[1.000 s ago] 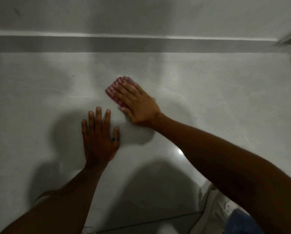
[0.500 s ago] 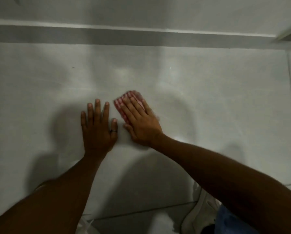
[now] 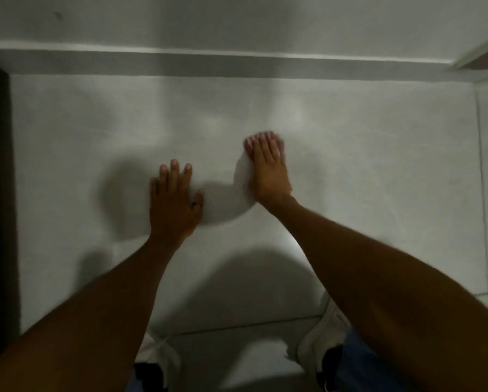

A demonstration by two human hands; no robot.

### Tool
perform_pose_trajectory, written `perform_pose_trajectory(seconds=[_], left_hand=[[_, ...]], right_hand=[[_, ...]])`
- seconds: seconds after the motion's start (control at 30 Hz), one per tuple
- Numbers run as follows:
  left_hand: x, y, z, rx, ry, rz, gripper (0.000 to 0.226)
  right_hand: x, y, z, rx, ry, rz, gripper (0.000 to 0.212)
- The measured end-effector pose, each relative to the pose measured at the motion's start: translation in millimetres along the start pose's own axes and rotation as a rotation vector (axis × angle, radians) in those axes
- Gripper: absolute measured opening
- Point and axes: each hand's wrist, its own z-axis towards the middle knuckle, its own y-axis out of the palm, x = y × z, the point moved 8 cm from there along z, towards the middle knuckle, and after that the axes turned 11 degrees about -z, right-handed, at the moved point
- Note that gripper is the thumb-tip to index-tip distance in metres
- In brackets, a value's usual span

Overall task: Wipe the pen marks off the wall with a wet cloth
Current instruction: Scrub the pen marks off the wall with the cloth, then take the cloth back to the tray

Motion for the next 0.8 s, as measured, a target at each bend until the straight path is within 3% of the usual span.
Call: perform_pose_trajectory(seconds=[0.07,0.13,0.2,0.3,0.4,0.47,0.53,0.67,0.8], left_hand=[[9,-16,2,-0.320,-0.152,-0.095,0.066],[32,-46,-22,-0.609,-0.470,-0.484,0.062],[71,-95,-69,-0.727,-0.797,-1.001,0.068],[119,-191,-127,-0.617,-0.900,-1.520,0.056],[112,-299,-168,-0.327,-0.851,-1.667,0.042],[76,-369,-190,-0.114,-0.833,-1.556,0.029],[32,-434,-202,0.051,-0.802,-1.445,0.021],[-62,-526,-202,0.280,-0.696,-1.306,0.028],[-155,-548,-175,0.477,-0.694,-1.225,0.034]], right_hand=[[-1,-9,-40,-0.163,0.149,0.347,0.066],[-19,-38,-79,-0.253,0.469,0.926,0.043],[-63,-77,-110,-0.289,0.653,1.458,0.045],[-141,-155,-149,-0.332,0.706,1.869,0.051],[-222,-230,-176,-0.475,0.602,2.000,0.057],[-273,-279,-180,-0.533,0.408,1.896,0.058],[-320,-323,-168,-0.506,0.197,1.608,0.050],[-428,-383,-122,-0.327,-0.158,0.987,0.027],[-538,-394,-76,-0.068,-0.398,0.359,0.039]])
